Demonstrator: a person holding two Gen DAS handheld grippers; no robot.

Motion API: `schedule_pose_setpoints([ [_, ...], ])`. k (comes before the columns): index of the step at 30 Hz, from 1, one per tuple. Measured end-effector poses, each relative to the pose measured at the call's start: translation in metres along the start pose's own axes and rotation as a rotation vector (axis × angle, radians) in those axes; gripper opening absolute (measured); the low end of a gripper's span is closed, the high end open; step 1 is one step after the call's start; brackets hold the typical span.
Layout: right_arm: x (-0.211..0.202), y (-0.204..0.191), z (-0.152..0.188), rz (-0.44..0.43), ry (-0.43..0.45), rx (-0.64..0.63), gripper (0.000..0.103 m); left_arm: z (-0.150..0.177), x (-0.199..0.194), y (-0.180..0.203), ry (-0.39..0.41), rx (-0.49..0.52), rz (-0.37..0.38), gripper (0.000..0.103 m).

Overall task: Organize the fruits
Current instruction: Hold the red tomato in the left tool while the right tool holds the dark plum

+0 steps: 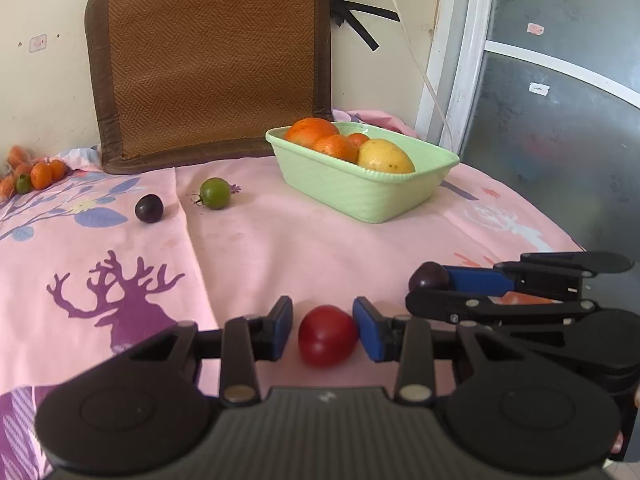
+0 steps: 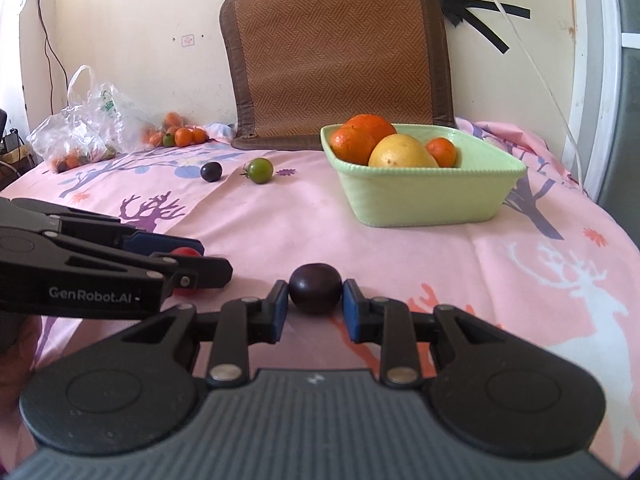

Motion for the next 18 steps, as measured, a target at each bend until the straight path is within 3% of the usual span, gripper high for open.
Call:
schedule_pose_setpoints([
  [18,-0.0008,-0.0086,0.0015,0.053,0.002,-0.035,0.032,0.0008,-0.0024,-0.0009,0.006,-0.006,-0.011,0.035],
])
Point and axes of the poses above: each gripper's, at about its wrist camera, not at the fingertips, and x roughly the way its jaws point, y to its right, z to its underside, the point moved 3 cm from there along x, roughly the way its jaws point
